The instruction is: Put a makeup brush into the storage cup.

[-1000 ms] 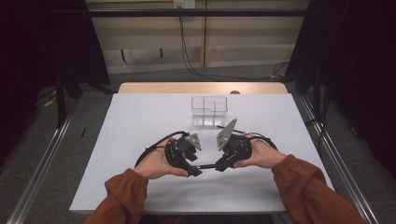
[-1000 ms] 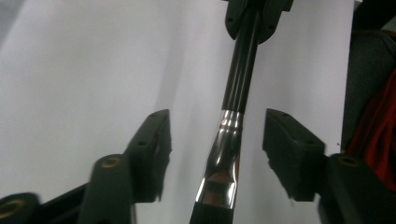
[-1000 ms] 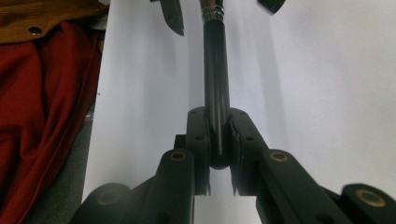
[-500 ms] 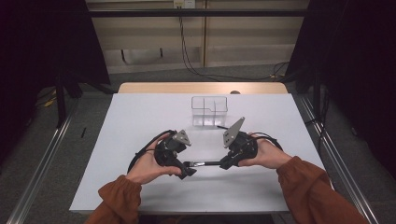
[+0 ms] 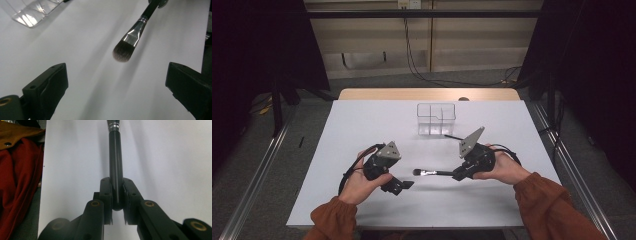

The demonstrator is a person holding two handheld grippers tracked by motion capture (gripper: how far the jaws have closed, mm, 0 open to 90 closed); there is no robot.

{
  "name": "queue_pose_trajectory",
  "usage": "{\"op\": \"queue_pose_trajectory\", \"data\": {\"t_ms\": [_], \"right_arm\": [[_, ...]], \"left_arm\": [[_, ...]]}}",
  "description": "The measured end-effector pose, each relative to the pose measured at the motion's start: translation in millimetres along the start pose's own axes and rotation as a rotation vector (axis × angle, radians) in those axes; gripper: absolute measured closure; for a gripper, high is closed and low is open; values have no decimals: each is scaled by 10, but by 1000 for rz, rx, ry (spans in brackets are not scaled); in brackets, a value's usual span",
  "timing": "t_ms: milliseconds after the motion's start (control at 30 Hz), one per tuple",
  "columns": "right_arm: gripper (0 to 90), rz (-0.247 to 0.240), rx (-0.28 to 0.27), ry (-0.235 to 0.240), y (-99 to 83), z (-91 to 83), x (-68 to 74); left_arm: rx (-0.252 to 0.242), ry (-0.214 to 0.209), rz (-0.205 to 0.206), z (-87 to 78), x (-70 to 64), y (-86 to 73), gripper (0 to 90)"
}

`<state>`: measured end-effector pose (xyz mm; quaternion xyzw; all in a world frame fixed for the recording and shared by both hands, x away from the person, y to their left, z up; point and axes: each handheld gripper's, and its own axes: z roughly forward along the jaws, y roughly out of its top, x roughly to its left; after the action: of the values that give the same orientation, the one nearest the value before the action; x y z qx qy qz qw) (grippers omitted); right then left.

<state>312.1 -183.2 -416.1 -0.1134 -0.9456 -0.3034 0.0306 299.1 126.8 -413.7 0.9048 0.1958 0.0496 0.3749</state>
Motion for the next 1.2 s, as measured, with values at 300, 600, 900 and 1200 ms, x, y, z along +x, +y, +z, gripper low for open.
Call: {"op": "queue_pose_trajectory", "data": {"t_ms": [300,600,900,1200], "right_arm": [[807,50,-58,-36,-132,-3,36],[807,111,-133,-62,-265,33,59],[807,180,-254,-100,-320,81,103],[807,198,-361,-111,-380,145,99]], "left_arm": [[-93,57,-38,-98,-43,-120,43],[-115,65,-62,-48,-60,-233,42],[-128,69,-65,-25,-70,-266,44],[-145,82,-75,-25,-58,-279,42]]}}
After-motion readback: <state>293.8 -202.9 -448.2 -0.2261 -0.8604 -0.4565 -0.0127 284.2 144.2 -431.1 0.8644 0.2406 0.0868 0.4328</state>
